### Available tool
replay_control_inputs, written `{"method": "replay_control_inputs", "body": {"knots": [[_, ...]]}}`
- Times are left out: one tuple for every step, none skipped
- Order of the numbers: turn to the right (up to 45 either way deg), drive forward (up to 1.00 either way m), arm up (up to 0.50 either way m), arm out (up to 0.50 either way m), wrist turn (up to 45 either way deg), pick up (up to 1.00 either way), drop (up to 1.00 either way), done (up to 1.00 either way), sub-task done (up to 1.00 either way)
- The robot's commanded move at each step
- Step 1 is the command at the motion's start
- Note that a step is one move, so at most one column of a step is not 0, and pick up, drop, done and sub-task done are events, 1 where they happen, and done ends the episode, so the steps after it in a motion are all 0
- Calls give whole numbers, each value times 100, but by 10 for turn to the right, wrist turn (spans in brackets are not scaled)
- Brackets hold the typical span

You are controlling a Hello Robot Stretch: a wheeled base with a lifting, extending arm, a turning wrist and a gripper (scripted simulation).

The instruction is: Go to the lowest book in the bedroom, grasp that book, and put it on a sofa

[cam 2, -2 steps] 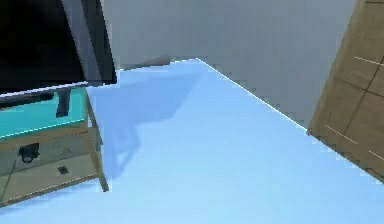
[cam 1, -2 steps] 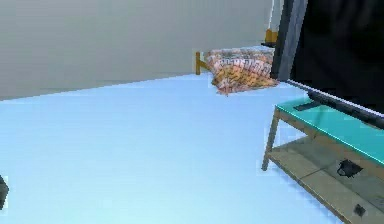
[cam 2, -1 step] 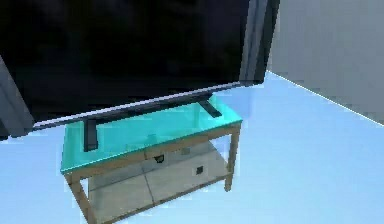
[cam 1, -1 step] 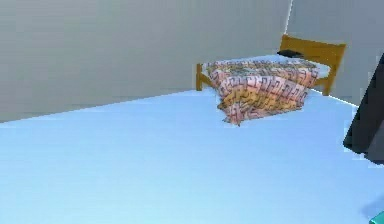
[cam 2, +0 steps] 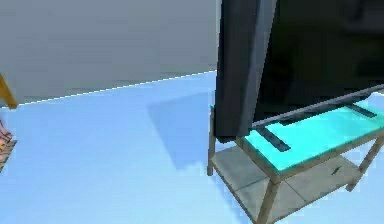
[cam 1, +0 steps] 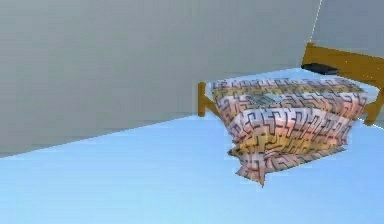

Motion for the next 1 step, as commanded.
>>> {"method": "replay_control_inputs", "body": {"knots": [[0, 100, 0, 0, 0, 0, 0, 0, 0]]}}
